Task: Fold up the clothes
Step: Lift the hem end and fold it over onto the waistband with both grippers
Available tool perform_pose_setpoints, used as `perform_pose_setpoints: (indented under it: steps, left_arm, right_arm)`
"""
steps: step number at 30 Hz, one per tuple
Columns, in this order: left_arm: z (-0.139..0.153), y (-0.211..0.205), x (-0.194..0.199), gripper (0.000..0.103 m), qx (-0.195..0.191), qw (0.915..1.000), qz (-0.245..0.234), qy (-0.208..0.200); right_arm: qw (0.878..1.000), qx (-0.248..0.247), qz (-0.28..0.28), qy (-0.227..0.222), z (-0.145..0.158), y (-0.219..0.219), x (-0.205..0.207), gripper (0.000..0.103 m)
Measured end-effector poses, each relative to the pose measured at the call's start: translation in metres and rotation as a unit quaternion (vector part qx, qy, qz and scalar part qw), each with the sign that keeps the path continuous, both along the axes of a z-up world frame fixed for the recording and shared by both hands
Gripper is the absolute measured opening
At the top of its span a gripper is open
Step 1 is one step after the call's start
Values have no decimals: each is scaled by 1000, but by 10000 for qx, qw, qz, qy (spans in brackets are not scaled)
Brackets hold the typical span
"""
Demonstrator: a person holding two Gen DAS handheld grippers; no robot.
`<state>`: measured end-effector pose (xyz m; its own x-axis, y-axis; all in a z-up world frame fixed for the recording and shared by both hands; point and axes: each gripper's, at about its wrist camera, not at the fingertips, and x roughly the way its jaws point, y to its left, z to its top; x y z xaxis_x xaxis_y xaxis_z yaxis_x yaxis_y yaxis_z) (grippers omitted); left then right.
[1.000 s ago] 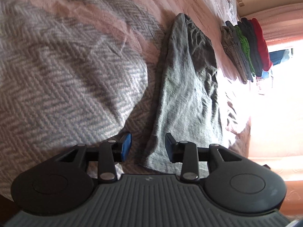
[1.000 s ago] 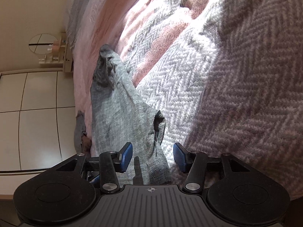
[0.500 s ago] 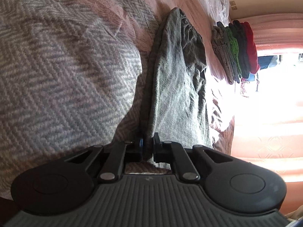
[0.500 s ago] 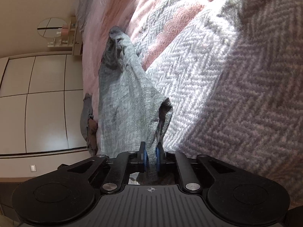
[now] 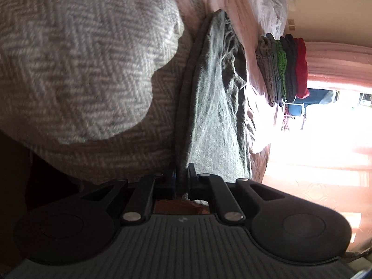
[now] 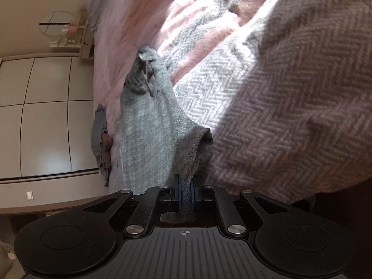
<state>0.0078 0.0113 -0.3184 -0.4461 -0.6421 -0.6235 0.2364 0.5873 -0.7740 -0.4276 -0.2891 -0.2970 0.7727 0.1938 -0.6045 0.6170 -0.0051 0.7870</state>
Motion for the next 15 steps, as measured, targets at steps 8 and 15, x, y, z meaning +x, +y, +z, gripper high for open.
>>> perform_pose_setpoints:
  steps: [8,15]
  left_arm:
    - [31,-31,20,6,-401,9978,516,78]
    - [35,-83,52,6,-532,9926,1049,307]
  right_arm:
    - [9990,199,-381,-85,23,-41,23,6]
    - [9988,187,-409,216,37,-100,67,6]
